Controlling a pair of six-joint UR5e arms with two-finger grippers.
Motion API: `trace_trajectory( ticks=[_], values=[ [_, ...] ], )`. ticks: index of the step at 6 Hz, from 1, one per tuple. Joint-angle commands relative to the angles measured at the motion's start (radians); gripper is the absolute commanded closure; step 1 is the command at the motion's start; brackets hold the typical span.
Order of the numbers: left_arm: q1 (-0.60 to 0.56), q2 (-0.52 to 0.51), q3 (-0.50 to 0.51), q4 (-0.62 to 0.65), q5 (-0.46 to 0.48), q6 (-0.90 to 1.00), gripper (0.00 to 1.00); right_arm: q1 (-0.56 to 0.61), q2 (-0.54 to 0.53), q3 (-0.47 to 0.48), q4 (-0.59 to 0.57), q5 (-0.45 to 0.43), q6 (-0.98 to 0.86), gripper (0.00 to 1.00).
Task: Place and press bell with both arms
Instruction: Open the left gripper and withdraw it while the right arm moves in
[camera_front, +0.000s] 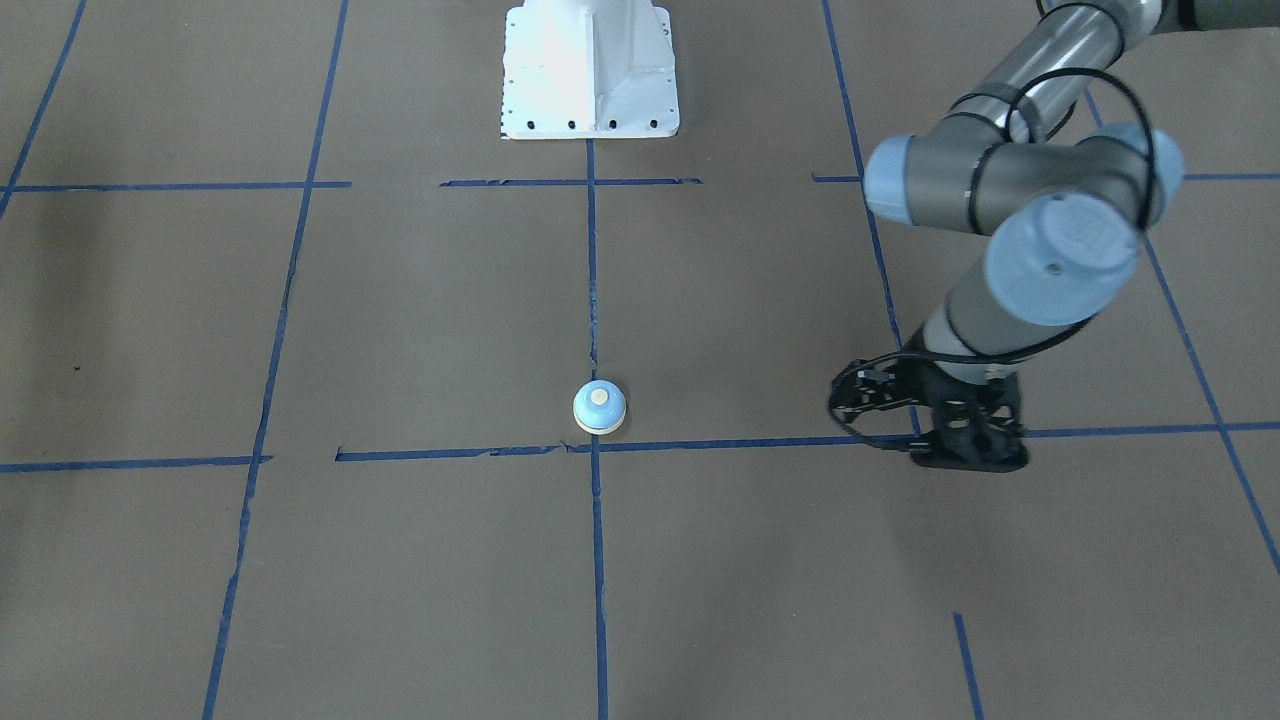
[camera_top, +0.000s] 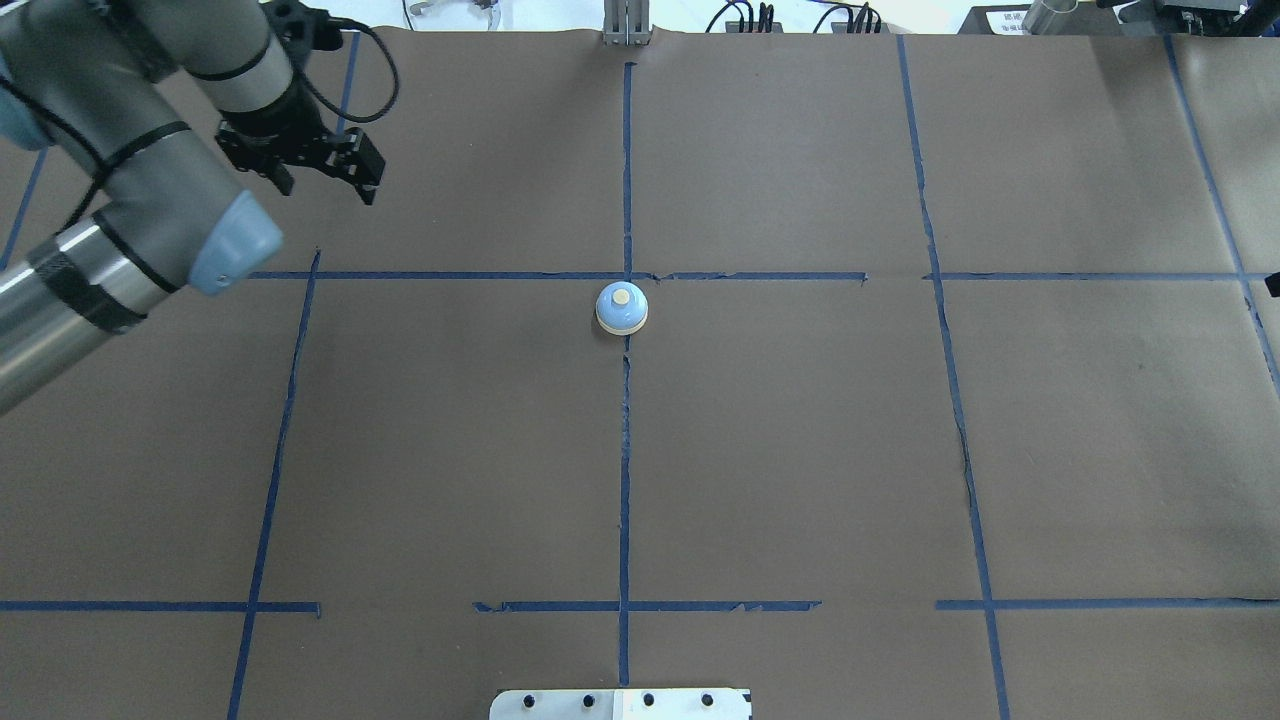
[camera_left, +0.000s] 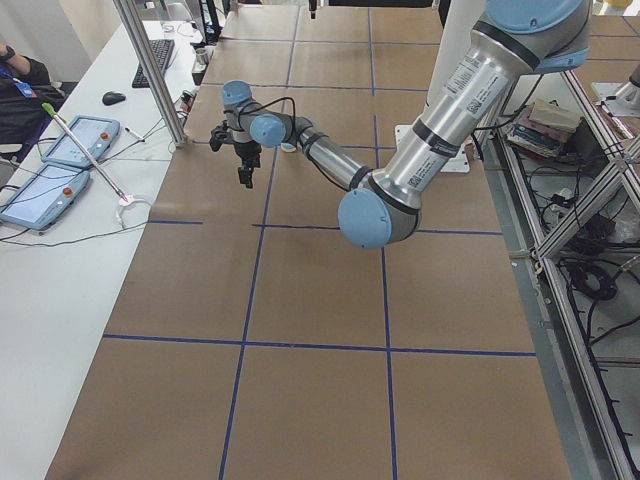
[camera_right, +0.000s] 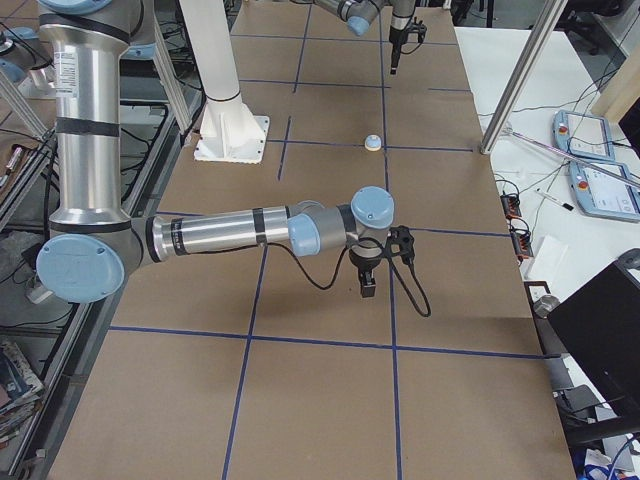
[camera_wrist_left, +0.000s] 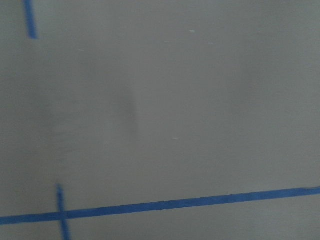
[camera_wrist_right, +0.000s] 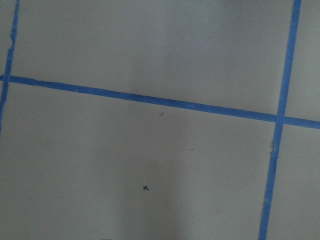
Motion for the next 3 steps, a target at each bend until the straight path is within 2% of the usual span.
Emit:
trace_trajectory(
  ticks=[1,2,3],
  values=[
    [-0.181,0.207,-0.104,0.005,-0.107,0.219,0.00,-0.148,0.129,0.079,0.000,-0.010,0.371,0.00],
    [-0.267,0.275,-0.106,0.005,-0.129,0.340,0.00,-0.233,0.228,0.094,-0.003,-0.019,0.525,0.00],
    [-0.341,0.356,-0.105,0.008,-0.130,0.437,0.00,-0.344,0.323,0.105,-0.006,-0.116,0.698,0.00]
  ],
)
